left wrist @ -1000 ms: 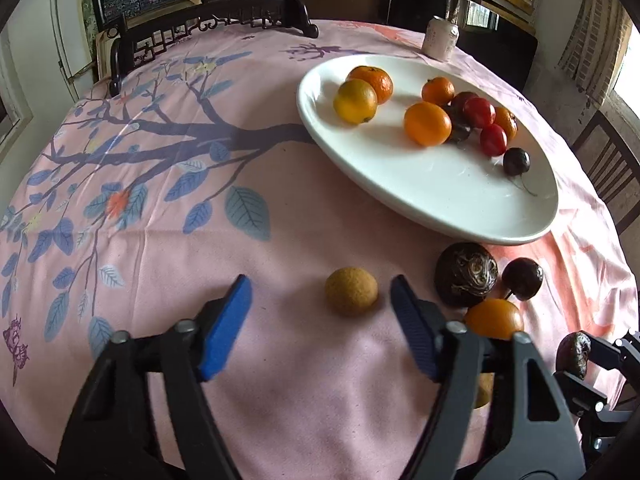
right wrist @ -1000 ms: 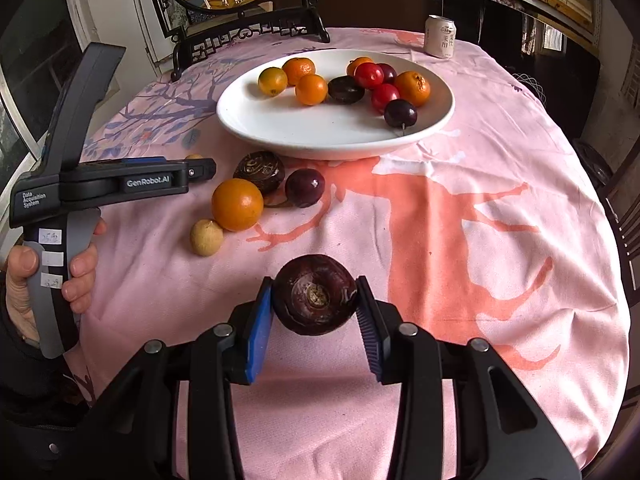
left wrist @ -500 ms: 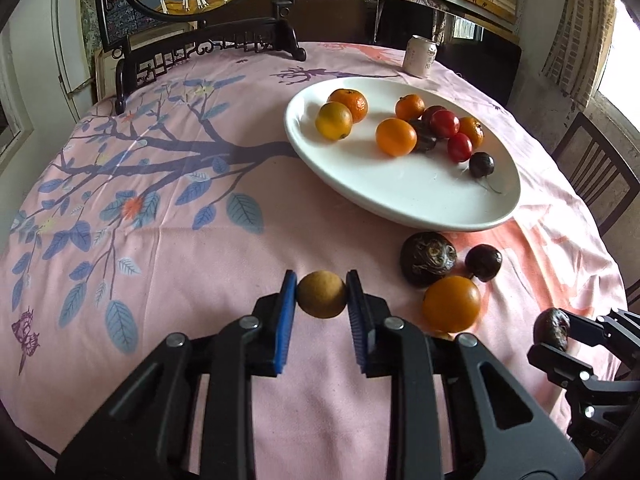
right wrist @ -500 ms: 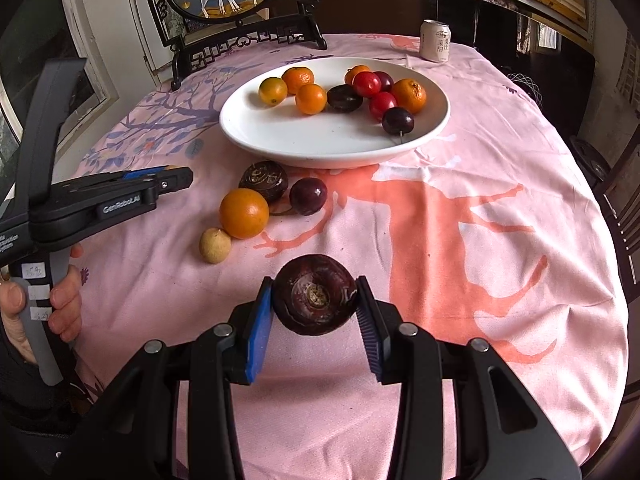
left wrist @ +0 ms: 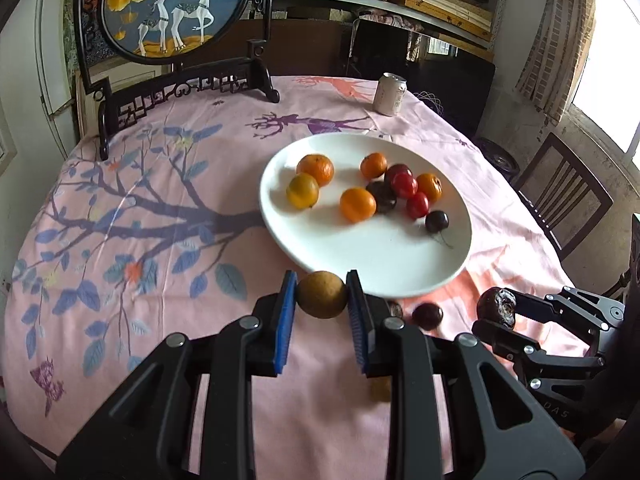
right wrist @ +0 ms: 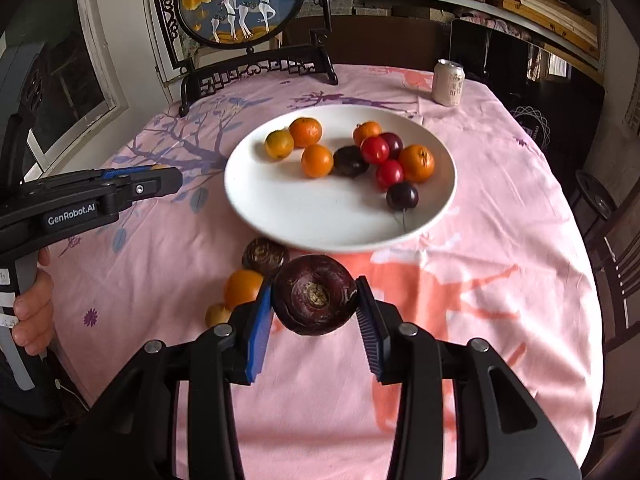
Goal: Organize fruits
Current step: 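Lower both fruits onto the white plate and open both tools, then grasp a dark red plum with the right tool while the left grasps a small yellow fruit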
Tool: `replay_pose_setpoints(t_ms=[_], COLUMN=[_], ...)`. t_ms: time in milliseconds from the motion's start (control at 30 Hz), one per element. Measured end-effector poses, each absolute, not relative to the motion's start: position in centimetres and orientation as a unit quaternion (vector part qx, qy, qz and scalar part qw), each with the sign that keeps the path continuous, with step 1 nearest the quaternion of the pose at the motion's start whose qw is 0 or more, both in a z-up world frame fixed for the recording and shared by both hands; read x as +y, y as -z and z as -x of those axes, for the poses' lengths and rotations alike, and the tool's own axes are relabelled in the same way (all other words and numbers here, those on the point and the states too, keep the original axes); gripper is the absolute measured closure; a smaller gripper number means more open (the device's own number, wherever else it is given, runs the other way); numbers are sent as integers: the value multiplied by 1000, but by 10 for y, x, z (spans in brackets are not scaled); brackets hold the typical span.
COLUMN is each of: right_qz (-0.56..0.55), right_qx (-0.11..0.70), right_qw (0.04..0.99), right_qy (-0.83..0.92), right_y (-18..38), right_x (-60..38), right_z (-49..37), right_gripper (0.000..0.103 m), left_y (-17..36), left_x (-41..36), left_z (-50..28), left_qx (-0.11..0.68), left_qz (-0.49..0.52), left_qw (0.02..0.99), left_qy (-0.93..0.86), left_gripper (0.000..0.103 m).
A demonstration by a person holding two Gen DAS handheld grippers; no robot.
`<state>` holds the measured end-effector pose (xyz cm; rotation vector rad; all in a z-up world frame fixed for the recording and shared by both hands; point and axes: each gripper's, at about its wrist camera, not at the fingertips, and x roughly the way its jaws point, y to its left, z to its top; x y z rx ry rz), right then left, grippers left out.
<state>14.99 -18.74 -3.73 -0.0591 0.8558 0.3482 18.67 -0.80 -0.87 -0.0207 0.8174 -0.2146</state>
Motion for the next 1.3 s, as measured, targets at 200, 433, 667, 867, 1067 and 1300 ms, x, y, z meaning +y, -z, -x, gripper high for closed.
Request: replay_pose_setpoints(t_ms=[200,433,667,867,1067,1300], right_qz=[38,53,77,44,-15,12], right_qx=[410,433,398,379,393,406], right_qw=[901,895,910,920,914,906], right_qy=[-138,-99,-81,-89,-105,-121], right_y=[34,61,51,23,38,45], right_x=[-193,-204,-203,-217,-225,-199], right_z=[-225,-280,-276,-221,-153,-127], right_gripper=[62,63,45,45,44,44], left_y=[-1,36,32,0,13,46], left_x=[-35,-66,-65,-40,-11,18], left_z=[-275,-345,-351,-285,-187,-139], left_qx=[412,462,449,402,365,397], left_qz=[15,10,15,8,-9,23], left_qw=[906,883,889,911,929,916], left_qy=[98,86,89,91,62,43], left_gripper=[78,77,37,14,6,6])
